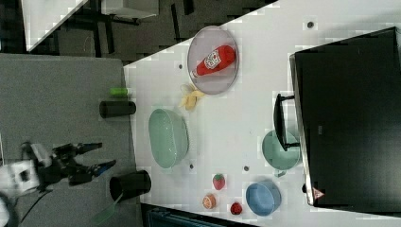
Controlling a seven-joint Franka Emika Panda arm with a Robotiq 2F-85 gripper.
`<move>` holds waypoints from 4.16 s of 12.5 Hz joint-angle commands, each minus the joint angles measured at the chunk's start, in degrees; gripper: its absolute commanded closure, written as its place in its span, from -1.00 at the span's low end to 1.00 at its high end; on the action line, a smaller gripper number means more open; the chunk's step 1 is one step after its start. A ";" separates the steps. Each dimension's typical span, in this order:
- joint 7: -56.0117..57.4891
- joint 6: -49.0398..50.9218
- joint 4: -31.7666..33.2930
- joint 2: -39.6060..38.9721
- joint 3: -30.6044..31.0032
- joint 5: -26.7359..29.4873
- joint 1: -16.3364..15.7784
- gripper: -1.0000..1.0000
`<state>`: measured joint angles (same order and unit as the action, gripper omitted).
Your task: Drag strainer left to right.
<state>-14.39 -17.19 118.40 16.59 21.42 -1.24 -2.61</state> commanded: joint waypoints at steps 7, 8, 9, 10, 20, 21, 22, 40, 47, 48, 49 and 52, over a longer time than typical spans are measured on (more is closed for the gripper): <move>-42.56 -19.39 2.18 -23.75 9.05 -0.32 -0.23 -1.00; -46.22 -21.45 2.17 -26.64 9.02 -0.35 -0.31 -1.00; -49.63 -23.36 2.18 -29.41 8.95 -0.57 -0.49 -1.00; -52.98 -25.29 2.17 -32.10 8.91 -0.99 -0.67 -1.00; -63.08 -38.30 2.23 -47.37 3.58 -8.41 -3.67 -1.00; -63.06 -38.36 2.38 -47.42 2.78 -8.41 -3.86 -1.00; -63.05 -38.34 2.68 -47.42 2.23 -8.42 -3.83 -1.00; -48.18 -42.75 16.45 -38.59 -14.35 -8.41 0.65 -1.00; -40.93 -45.02 18.53 -38.16 -22.04 -8.41 1.23 -1.00; -39.96 -45.02 18.55 -38.16 -23.03 -8.41 1.26 -1.00; -38.23 -45.03 18.59 -38.17 -24.02 -8.41 1.28 -1.00; -35.04 -45.09 18.60 -38.17 -27.40 -8.41 1.41 -1.00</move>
<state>-54.69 -63.17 137.20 -23.23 -4.56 -10.17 -0.75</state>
